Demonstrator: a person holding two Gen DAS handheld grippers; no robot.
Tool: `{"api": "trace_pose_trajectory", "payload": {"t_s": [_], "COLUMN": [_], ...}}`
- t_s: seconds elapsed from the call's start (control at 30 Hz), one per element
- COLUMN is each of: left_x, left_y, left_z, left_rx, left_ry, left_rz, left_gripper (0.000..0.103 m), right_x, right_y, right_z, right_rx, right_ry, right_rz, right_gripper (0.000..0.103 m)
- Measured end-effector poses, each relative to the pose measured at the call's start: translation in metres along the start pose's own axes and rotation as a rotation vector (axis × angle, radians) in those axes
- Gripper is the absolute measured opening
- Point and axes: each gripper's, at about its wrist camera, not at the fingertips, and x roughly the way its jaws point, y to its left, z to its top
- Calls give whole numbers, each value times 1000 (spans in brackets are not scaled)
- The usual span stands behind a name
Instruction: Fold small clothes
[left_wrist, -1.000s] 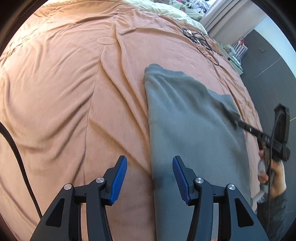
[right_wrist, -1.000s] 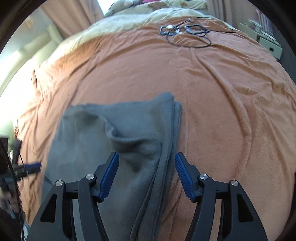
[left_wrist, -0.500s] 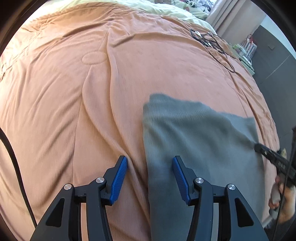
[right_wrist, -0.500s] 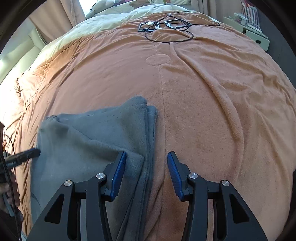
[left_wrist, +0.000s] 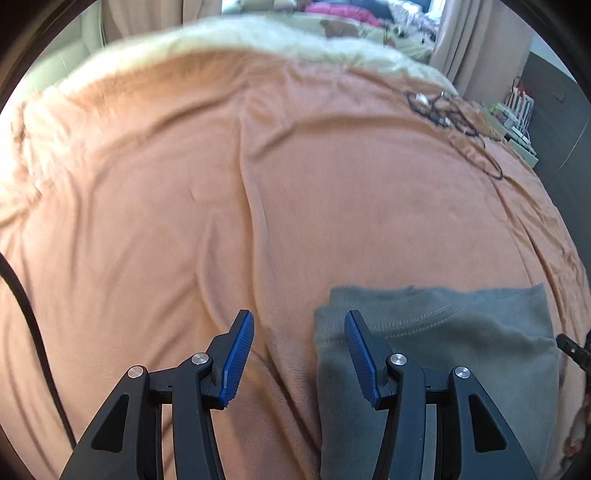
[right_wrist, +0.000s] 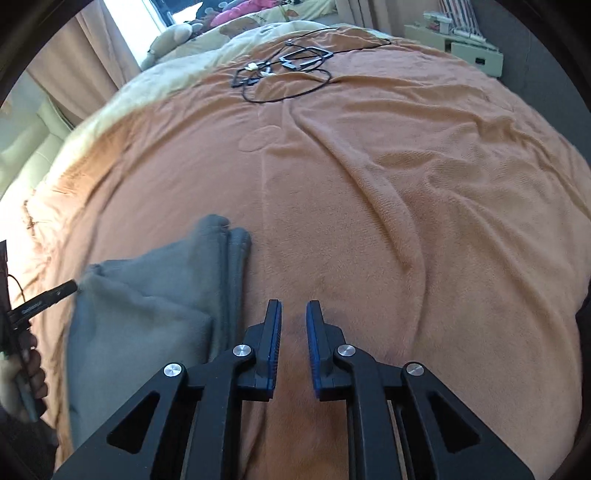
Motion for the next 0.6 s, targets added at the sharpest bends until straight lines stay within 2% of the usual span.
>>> {"api": "trace_pose_trajectory", "payload": {"t_s": [0.07, 0.13, 0.17, 0.2, 0.23, 0.3, 0.37, 0.43, 0.6], "left_x": [-11, -18, -19, -20, -21, -20, -15, -10, 9], "left_y": [-5, -16, -21, -28, -34, -46, -58, -68, -90], "left_z": [1, 1, 0, -1, -2, -5, -5, -5, -7], "left_rx": [5, 34, 48, 65, 76, 93, 113, 133, 171], "left_ry": [-12, 1, 5, 12, 18, 30, 50, 59, 89], "left_rz": [-43, -116, -136, -157, -176, -219, -238, -250, -262], "left_gripper": [53, 53, 53, 53, 53, 47, 31, 21, 16], "right_x": [-5, -10, -14, -16, -18, -20, -19, -18, -10], "right_y": [-2, -3, -6, -5, -3, -2, -3, -6, -7], "right_z": [-1, -3, -3, -4, -5, -8, -8, -8, -5], "right_rx": [-1, -4, -6, -10, -20, -38, -41, -40, -56], "right_ry": [1, 0, -1, -3, -2, 4, 13, 17, 23], "right_rz": [19, 41, 69, 93, 112, 119, 119, 128, 133], "right_gripper": [15, 43, 73, 84, 84, 84, 84, 84, 84]}}
